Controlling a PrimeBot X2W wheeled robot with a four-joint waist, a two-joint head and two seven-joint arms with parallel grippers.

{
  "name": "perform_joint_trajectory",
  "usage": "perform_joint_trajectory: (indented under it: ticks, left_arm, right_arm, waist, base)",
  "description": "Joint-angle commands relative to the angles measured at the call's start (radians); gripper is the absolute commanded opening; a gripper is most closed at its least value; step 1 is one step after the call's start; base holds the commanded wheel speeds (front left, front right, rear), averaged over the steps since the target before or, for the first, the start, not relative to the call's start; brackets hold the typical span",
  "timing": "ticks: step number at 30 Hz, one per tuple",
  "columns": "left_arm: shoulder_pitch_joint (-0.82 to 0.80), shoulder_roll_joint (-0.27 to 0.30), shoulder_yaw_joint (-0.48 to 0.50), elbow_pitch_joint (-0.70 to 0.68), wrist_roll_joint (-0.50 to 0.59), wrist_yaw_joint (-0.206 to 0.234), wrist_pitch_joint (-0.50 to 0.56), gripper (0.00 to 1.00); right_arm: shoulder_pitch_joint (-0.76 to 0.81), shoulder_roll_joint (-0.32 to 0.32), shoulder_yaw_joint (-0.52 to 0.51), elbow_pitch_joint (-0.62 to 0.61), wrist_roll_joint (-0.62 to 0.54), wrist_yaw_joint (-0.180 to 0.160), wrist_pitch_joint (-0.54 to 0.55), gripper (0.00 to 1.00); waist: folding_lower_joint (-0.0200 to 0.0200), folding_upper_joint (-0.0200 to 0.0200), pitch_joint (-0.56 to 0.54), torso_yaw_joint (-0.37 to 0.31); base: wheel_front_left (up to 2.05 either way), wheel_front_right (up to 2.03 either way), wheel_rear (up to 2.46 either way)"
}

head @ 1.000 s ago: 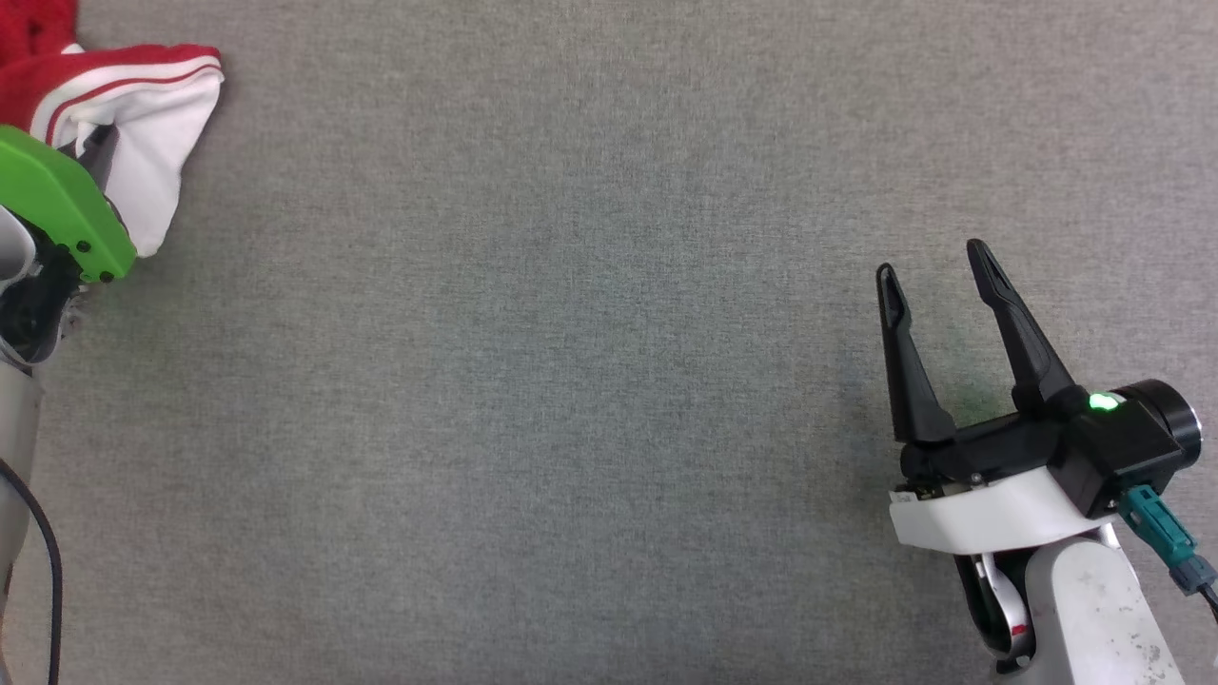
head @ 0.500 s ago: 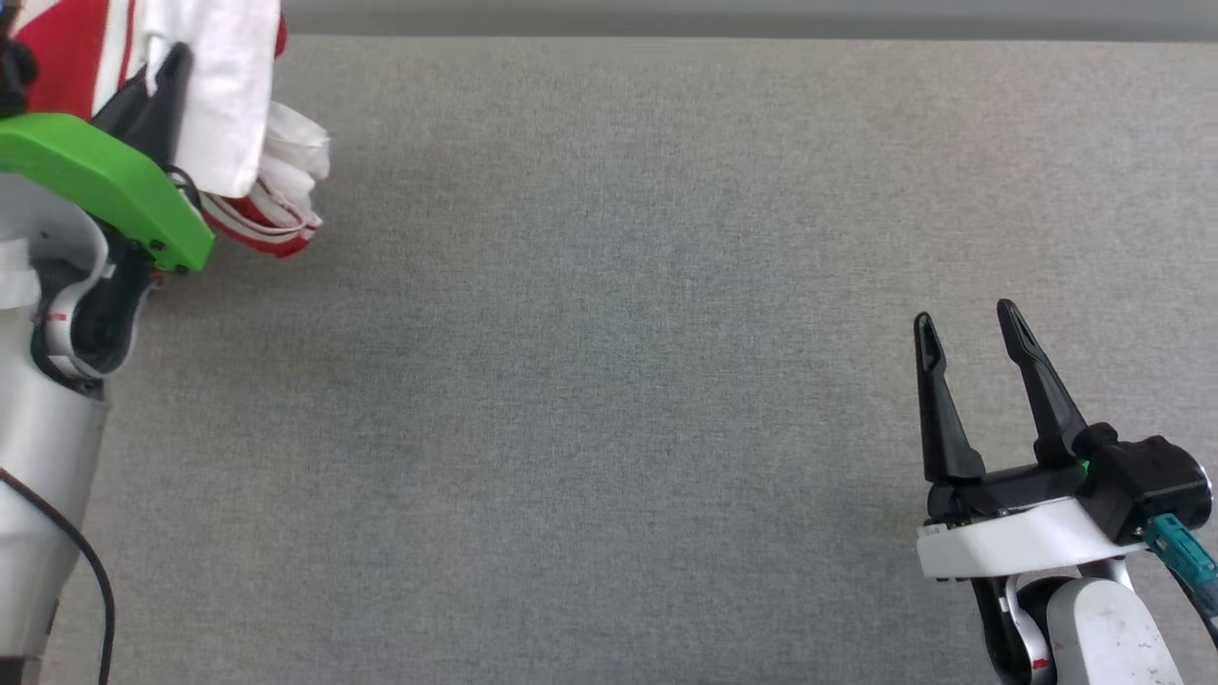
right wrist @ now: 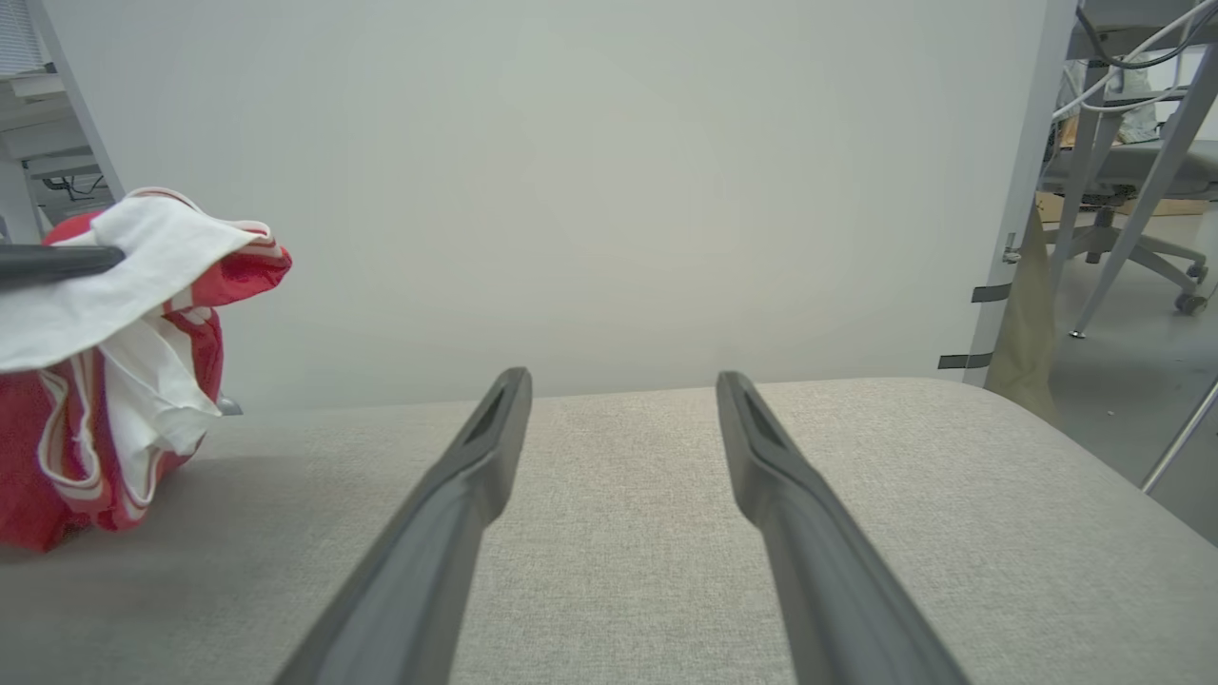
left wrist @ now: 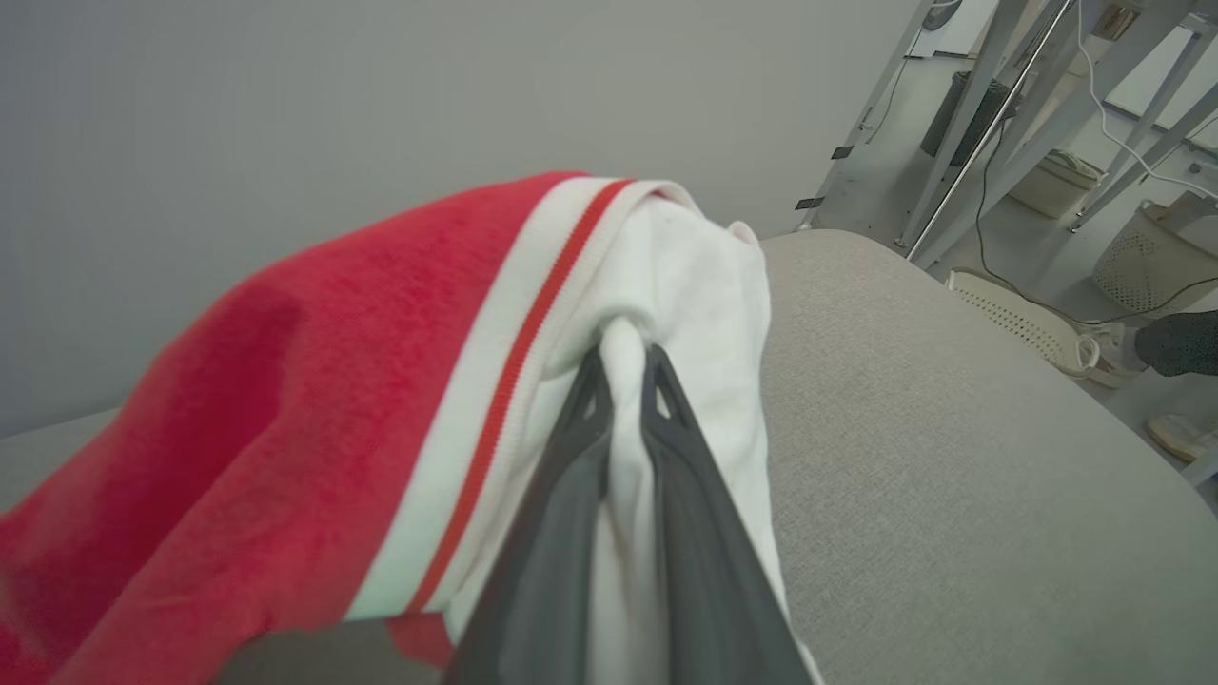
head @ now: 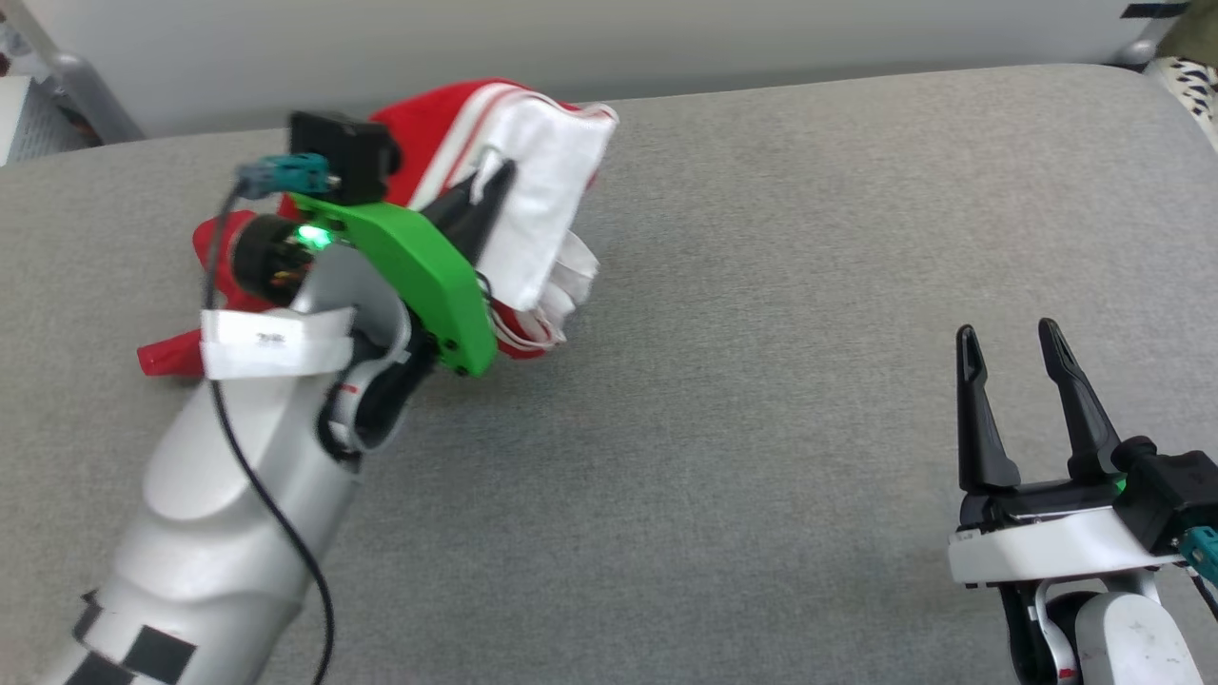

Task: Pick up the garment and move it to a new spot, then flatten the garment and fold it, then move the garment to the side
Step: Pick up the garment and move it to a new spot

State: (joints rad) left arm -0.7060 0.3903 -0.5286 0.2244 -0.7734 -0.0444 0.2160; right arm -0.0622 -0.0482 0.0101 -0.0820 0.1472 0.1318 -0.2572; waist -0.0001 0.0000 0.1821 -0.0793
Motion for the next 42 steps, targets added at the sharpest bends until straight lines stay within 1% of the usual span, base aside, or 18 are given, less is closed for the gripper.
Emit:
perform_joint_trajectory:
  ticks: [1, 4, 8, 11, 12, 13, 17, 21, 25, 29, 32, 36, 39, 42]
  left_arm:
    - [0.008, -0.037, -0.025, 0.016, 0.014, -0.006, -0.008, 0.0]
    - [0.003, -0.128, -0.064, 0.062, 0.008, -0.01, -0.028, 0.0]
    - [-0.024, -0.231, -0.108, 0.152, 0.02, -0.007, -0.063, 0.0]
    - [-0.042, -0.286, -0.144, 0.237, 0.04, -0.001, -0.086, 0.0]
    - [-0.049, -0.301, -0.156, 0.272, 0.046, 0.004, -0.099, 0.19]
    - [-0.053, -0.311, -0.166, 0.299, 0.051, 0.008, -0.111, 1.0]
    - [-0.071, -0.335, -0.205, 0.391, 0.041, 0.003, -0.168, 1.0]
    - [-0.087, -0.339, -0.23, 0.43, 0.007, -0.008, -0.248, 1.0]
    - [-0.102, -0.34, -0.248, 0.452, -0.026, -0.009, -0.332, 1.0]
    - [-0.117, -0.339, -0.244, 0.485, -0.015, -0.009, -0.423, 1.0]
    - [-0.11, -0.316, -0.228, 0.48, 0.007, -0.014, -0.461, 1.0]
    - [-0.055, -0.25, -0.174, 0.421, 0.054, 0.002, -0.476, 1.0]
    - [0.034, -0.196, -0.093, 0.297, 0.119, 0.021, -0.477, 1.0]
    - [0.149, -0.163, -0.016, 0.171, 0.177, 0.025, -0.477, 1.0]
  right_arm:
    - [0.008, -0.002, -0.006, 0.002, 0.003, -0.001, -0.005, 1.0]
    - [0.005, -0.002, -0.018, 0.002, 0.007, -0.001, -0.005, 1.0]
    - [0.004, -0.002, -0.027, 0.013, 0.01, -0.001, -0.005, 1.0]
    - [0.004, -0.002, -0.021, 0.02, 0.011, -0.001, -0.005, 1.0]
    - [0.003, -0.002, -0.021, 0.022, 0.014, -0.001, -0.005, 1.0]
    - [0.001, -0.002, -0.019, 0.024, 0.016, -0.001, -0.005, 1.0]
    - [-0.004, -0.002, -0.01, 0.027, 0.025, -0.001, -0.005, 1.0]
    - [-0.001, -0.002, 0.0, 0.029, 0.028, -0.001, -0.005, 1.0]
    - [0.003, -0.002, -0.006, 0.032, 0.015, -0.001, -0.005, 1.0]
    - [0.009, -0.002, -0.024, 0.031, -0.005, -0.001, -0.005, 1.0]
    - [0.02, -0.002, -0.036, 0.033, -0.021, -0.001, -0.005, 1.0]
    - [0.041, -0.002, -0.046, 0.036, -0.035, -0.001, -0.005, 1.0]
    - [0.055, -0.002, -0.047, 0.039, -0.043, -0.001, -0.005, 1.0]
    - [0.069, -0.002, -0.049, 0.04, -0.045, -0.001, -0.005, 1.0]
  waist:
    - [0.0001, 0.0, -0.007, -0.068]
    - [0.0001, 0.0, 0.004, -0.115]
    - [0.0001, 0.0, 0.014, -0.167]
    - [0.0001, 0.0, 0.021, -0.2]
    - [0.0001, 0.0, 0.024, -0.21]
    - [0.0001, 0.0, 0.026, -0.218]
    - [0.0001, 0.0, 0.037, -0.237]
    - [0.0001, 0.0, 0.039, -0.222]
    - [0.0001, 0.0, 0.021, -0.172]
    - [0.0001, 0.0, -0.015, -0.096]
    - [0.0001, 0.0, -0.045, -0.041]
    - [0.0001, 0.0, -0.081, 0.022]
    - [0.0001, 0.0, -0.1, 0.058]
    - [0.0001, 0.0, -0.115, 0.083]
  base:
    - [0.0, 0.0, 0.0]
    - [0.0, 0.0, 0.0]
    - [0.0, 0.0, 0.0]
    - [0.0, 0.0, 0.0]
    - [0.0, 0.0, 0.0]
    - [0.0, 0.0, 0.0]
    - [0.0, 0.0, 0.0]
    - [0.0, 0.0, 0.0]
    - [0.0, 0.0, 0.0]
    - [0.0, 0.0, 0.0]
    - [0.0, 0.0, 0.0]
    - [0.0, 0.0, 0.0]
    - [0.0, 0.0, 0.0]
    - [0.0, 0.0, 0.0]
